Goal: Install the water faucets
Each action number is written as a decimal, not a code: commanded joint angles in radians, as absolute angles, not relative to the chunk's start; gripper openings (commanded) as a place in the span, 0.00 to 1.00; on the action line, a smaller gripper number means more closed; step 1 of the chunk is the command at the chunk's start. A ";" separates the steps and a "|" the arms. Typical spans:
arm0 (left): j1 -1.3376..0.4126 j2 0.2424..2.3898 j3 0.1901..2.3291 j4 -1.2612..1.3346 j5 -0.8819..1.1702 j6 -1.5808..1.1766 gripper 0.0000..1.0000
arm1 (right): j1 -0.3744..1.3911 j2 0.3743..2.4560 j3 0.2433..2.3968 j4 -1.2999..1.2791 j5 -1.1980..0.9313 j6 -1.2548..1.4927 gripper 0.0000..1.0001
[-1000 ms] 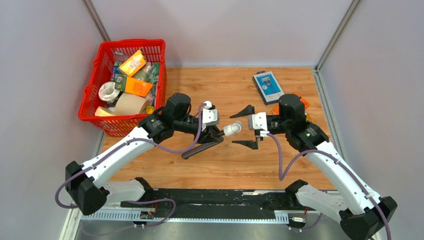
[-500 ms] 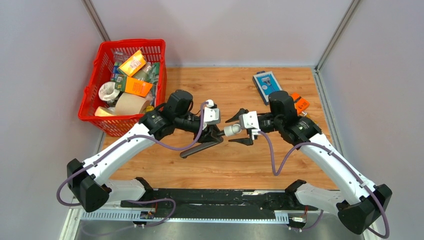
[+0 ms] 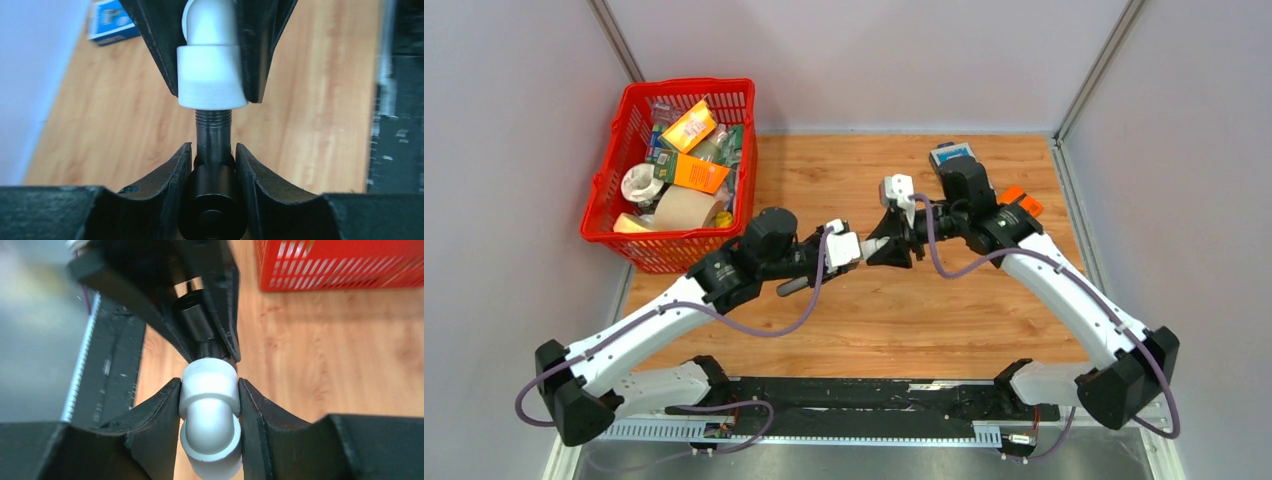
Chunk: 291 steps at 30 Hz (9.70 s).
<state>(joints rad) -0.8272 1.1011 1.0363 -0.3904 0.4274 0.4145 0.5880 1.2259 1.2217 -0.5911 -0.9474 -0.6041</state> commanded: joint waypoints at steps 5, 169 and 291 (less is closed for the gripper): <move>-1.096 0.959 0.752 0.326 -0.451 0.760 0.00 | 0.557 1.505 1.433 -0.548 -0.876 0.260 0.00; -1.209 1.063 0.664 0.571 -0.524 1.046 0.00 | 0.522 1.523 1.246 -0.193 -0.770 0.761 0.00; -0.647 1.098 1.094 -0.416 1.009 0.511 0.00 | 0.574 0.968 0.902 -0.040 -0.994 -0.647 1.00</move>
